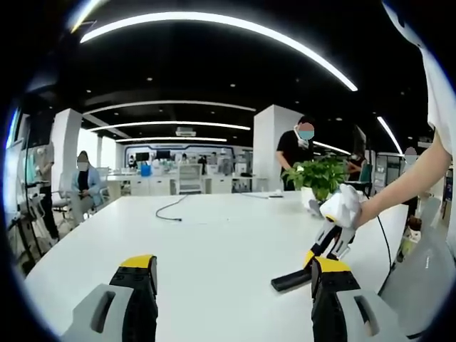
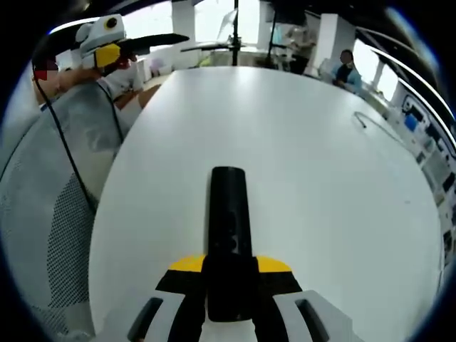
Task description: Press the specified remote control buttons in sequence, fully releasing each button before pressing the next.
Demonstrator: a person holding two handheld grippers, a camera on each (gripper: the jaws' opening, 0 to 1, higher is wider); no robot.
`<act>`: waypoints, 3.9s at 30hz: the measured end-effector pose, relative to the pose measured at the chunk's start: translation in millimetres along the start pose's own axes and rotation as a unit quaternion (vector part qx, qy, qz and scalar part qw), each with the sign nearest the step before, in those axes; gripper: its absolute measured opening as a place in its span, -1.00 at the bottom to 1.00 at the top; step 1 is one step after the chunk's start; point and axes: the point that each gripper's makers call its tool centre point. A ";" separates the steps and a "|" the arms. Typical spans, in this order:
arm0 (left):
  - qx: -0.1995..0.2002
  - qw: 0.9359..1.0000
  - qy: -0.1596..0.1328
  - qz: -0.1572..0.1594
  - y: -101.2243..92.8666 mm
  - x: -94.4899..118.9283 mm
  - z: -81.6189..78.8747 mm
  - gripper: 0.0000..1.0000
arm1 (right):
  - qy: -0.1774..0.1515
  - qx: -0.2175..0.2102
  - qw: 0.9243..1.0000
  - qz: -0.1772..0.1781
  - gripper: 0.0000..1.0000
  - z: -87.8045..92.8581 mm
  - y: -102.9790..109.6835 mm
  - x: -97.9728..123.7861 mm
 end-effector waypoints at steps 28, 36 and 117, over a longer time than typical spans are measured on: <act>-0.010 1.000 0.016 0.008 -4.3 -3.6 5.1 0.84 | -0.004 0.000 1.000 0.001 -0.57 -0.5 -26.7 -0.1; -0.012 1.000 0.017 0.011 -4.9 -3.5 5.7 0.84 | 0.002 0.003 1.000 -0.002 -0.57 -0.4 -29.6 0.4; -0.026 0.999 0.037 0.017 -8.1 -6.4 12.5 0.84 | 0.066 0.036 0.997 -0.020 -0.58 -0.7 -70.3 -1.8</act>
Point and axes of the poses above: the point that each gripper's makers call its tool centre point, and the gripper's own axes: x roughly backward along the fingers, y roughly to its left, z roughly out of its underside, and after that the axes turned 8 degrees about y, right-handed
